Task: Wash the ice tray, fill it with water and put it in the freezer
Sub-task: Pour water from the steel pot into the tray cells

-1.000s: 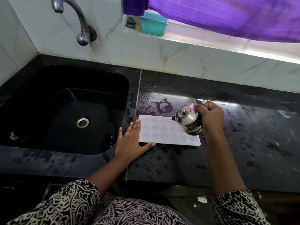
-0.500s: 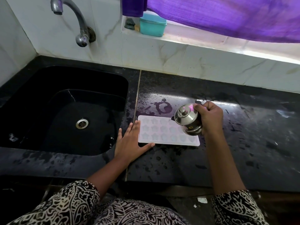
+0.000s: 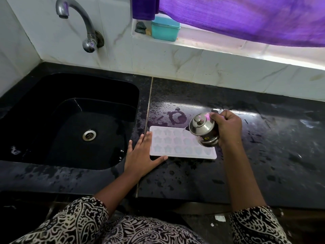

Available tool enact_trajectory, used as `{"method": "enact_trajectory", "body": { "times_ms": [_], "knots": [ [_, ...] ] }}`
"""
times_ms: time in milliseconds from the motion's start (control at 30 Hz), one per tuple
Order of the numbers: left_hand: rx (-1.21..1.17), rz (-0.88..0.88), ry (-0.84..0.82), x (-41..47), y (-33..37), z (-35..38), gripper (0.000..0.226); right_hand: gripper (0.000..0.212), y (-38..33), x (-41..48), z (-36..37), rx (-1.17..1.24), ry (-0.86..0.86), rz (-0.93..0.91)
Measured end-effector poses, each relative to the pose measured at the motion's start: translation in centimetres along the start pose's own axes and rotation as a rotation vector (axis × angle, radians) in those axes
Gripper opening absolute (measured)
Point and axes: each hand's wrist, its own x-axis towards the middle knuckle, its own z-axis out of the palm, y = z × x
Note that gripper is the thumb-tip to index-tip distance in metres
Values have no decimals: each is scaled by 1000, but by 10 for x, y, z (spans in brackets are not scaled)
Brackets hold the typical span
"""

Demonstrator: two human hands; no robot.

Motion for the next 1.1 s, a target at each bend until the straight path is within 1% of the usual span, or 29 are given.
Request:
{"method": "enact_trajectory", "body": {
  "times_ms": [267, 533, 667, 933, 1100],
  "knots": [
    [13, 1, -8, -1, 1, 0, 109, 36, 1, 6, -3, 84, 11, 24],
    [38, 1, -22, 0, 0, 0, 113, 37, 4, 6, -3, 60, -2, -13],
    [36, -2, -26, 0, 0, 0, 114, 33, 3, 6, -3, 58, -5, -3],
    [39, 1, -27, 0, -1, 0, 112, 35, 3, 10, -12, 238, 25, 101],
    [20, 0, -31, -1, 0, -1, 110, 35, 4, 14, -20, 250, 41, 98]
  ]
}}
